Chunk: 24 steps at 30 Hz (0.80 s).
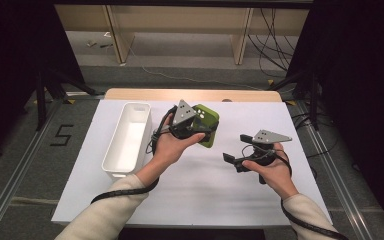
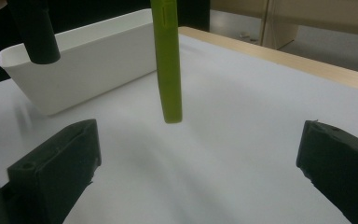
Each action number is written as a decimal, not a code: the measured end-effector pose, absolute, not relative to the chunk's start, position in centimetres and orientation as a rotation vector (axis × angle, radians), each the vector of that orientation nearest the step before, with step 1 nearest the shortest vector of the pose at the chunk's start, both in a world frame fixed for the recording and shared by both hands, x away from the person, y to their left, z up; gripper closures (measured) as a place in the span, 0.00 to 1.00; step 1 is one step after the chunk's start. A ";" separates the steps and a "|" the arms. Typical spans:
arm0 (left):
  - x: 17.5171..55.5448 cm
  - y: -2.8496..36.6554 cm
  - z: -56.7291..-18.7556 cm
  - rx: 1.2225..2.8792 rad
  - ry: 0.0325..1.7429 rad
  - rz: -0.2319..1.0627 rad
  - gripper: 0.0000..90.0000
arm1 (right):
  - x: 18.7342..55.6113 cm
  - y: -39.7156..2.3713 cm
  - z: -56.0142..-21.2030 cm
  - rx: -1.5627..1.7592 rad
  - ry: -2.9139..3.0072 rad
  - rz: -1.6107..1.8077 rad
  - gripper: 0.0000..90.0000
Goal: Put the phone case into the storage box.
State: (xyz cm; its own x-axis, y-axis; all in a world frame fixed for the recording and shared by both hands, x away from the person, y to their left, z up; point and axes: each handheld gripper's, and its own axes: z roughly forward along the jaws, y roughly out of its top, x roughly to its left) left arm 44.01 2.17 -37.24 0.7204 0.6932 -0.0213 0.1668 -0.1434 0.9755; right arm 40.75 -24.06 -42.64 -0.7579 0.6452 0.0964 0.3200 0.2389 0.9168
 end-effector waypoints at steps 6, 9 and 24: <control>44.0 2.8 -37.2 1.684 0.697 0.538 0.19 | 40.3 -24.3 -42.6 0.889 2.210 1.529 0.01; 44.0 3.1 -37.1 1.680 0.699 0.537 0.19 | 40.1 -24.5 -42.5 0.891 2.210 1.526 0.01; 43.9 4.3 -37.1 1.676 0.712 0.553 0.19 | 39.4 -25.3 -42.6 0.900 2.190 1.524 0.01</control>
